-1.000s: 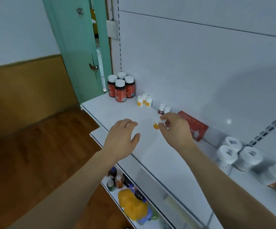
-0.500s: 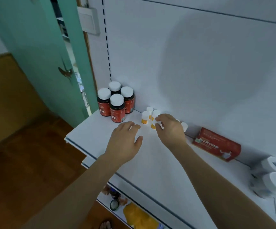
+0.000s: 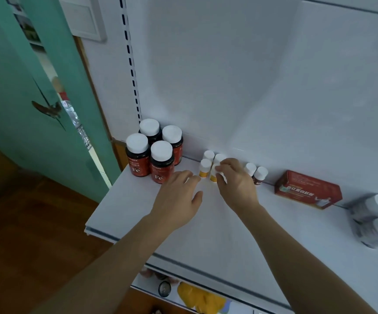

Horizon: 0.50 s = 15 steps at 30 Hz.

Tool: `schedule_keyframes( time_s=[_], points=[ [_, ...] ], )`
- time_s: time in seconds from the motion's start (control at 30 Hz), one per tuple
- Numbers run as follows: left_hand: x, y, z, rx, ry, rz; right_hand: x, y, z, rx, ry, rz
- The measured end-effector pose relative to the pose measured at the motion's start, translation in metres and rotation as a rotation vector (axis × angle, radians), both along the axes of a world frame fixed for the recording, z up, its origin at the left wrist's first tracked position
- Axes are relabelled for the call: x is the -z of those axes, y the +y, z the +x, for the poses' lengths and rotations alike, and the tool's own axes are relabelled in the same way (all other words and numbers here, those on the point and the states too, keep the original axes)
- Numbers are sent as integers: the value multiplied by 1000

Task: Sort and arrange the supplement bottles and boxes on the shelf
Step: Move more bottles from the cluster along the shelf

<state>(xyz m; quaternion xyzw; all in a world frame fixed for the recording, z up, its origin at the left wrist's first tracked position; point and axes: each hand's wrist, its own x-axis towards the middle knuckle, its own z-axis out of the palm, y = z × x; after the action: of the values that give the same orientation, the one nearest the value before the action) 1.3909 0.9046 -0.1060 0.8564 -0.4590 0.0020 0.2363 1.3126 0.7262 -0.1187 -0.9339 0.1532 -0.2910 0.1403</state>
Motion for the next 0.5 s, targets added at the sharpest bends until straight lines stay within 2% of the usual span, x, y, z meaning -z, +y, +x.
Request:
schedule_keyframes(
  time_s=[0.5],
  points=[
    [-9, -11, 1, 69, -27, -71, -6, 2, -17, 74, 16, -101]
  ],
)
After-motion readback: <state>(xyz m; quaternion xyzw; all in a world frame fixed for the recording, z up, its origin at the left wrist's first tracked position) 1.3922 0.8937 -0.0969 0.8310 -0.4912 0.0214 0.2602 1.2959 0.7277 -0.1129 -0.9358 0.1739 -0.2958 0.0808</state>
